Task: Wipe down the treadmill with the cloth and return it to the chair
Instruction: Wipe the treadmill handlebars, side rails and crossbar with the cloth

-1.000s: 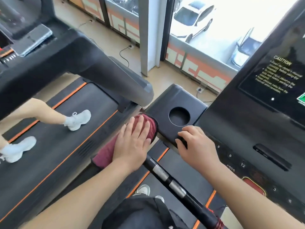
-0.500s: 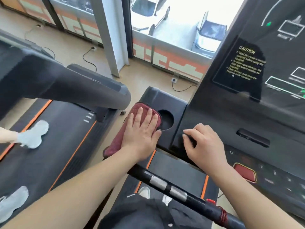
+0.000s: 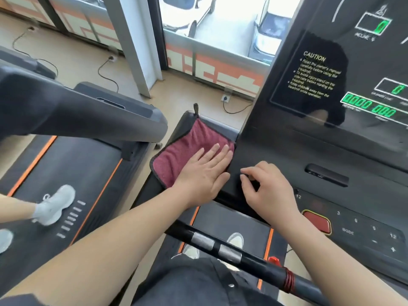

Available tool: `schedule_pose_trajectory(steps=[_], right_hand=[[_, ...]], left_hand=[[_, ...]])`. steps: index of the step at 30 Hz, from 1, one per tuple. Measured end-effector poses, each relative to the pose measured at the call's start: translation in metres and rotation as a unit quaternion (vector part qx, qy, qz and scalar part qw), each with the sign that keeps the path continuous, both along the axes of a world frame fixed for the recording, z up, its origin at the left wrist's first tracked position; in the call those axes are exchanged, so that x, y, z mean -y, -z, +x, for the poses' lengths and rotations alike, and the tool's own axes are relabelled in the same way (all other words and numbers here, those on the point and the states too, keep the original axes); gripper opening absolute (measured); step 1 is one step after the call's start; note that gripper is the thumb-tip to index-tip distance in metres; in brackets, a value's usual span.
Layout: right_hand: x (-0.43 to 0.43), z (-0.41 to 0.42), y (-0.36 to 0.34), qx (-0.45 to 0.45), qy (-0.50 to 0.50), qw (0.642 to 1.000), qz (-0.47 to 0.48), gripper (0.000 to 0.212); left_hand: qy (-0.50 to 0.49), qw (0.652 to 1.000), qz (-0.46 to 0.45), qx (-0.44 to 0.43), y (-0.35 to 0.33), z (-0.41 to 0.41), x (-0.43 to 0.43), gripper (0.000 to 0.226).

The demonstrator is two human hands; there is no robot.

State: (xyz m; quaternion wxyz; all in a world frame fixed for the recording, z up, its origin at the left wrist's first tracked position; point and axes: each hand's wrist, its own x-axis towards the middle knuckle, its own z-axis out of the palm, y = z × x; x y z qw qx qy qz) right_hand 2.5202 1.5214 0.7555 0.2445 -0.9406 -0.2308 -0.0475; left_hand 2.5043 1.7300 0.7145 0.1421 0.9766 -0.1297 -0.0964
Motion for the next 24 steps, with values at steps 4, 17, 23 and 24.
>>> schedule_pose_trajectory(steps=[4, 17, 23, 24], right_hand=[[-0.018, -0.005, -0.001, -0.008, -0.03, 0.999, 0.012, 0.01], [-0.031, -0.058, 0.002, -0.12, -0.081, 0.989, 0.03, 0.015], [-0.026, -0.096, 0.023, -0.229, -0.061, 0.971, 0.022, 0.017], [-0.022, -0.1, 0.023, -0.241, -0.046, 0.969, 0.002, 0.024]], left_hand=[[0.057, 0.995, 0.076, 0.017, 0.001, -0.024, -0.038, 0.064], [-0.123, 0.982, -0.042, 0.136, 0.009, -0.078, -0.083, 0.052], [-0.098, 0.973, -0.044, 0.203, 0.016, -0.152, -0.064, 0.042], [-0.097, 0.975, -0.023, 0.199, 0.021, -0.161, -0.055, 0.043]])
